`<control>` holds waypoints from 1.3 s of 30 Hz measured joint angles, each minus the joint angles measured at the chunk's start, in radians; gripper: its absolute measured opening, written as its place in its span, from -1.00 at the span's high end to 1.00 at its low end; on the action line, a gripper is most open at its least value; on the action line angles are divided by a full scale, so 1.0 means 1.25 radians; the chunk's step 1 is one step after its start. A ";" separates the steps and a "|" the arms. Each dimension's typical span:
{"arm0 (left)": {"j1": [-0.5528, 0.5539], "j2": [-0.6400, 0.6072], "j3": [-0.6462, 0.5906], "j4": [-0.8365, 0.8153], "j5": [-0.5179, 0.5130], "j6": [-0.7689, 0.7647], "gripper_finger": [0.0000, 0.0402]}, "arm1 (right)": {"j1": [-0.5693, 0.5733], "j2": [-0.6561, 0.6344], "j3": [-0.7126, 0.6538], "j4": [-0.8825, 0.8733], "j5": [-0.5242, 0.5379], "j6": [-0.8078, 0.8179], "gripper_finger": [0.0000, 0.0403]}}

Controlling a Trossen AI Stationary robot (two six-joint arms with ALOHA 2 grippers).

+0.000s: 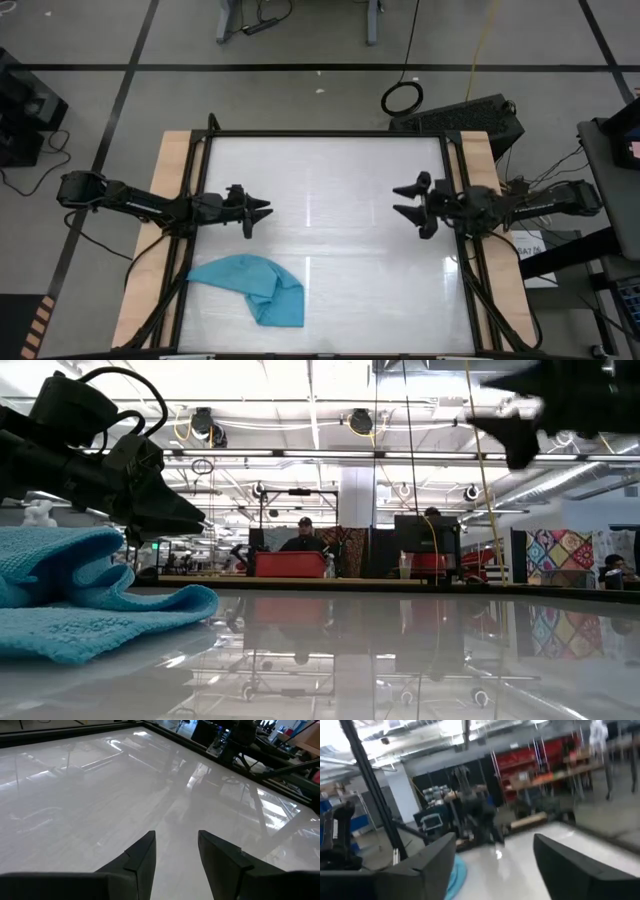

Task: Roll towel
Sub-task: Fold the light blue towel

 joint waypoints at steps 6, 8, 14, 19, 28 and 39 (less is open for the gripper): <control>0.000 0.000 0.000 0.000 0.000 0.000 0.24 | 0.002 0.234 0.214 -0.022 -0.141 -0.122 -0.58; 0.000 0.000 0.000 0.000 0.000 0.000 0.24 | 0.013 0.337 0.283 -0.024 -0.204 -0.154 -0.60; 0.000 0.000 0.000 0.000 0.000 0.000 0.24 | 0.062 0.619 0.455 -0.072 -0.332 -0.260 -0.59; 0.000 0.000 0.000 0.000 0.000 0.000 0.24 | 0.087 0.800 0.553 -0.084 -0.393 -0.297 -0.54; 0.000 0.000 0.000 0.000 0.000 0.000 0.24 | 0.144 1.021 0.665 -0.083 -0.422 -0.329 -0.44; 0.000 0.000 0.000 0.000 0.000 0.000 0.24 | 0.195 1.224 0.806 -0.078 -0.420 -0.341 -0.36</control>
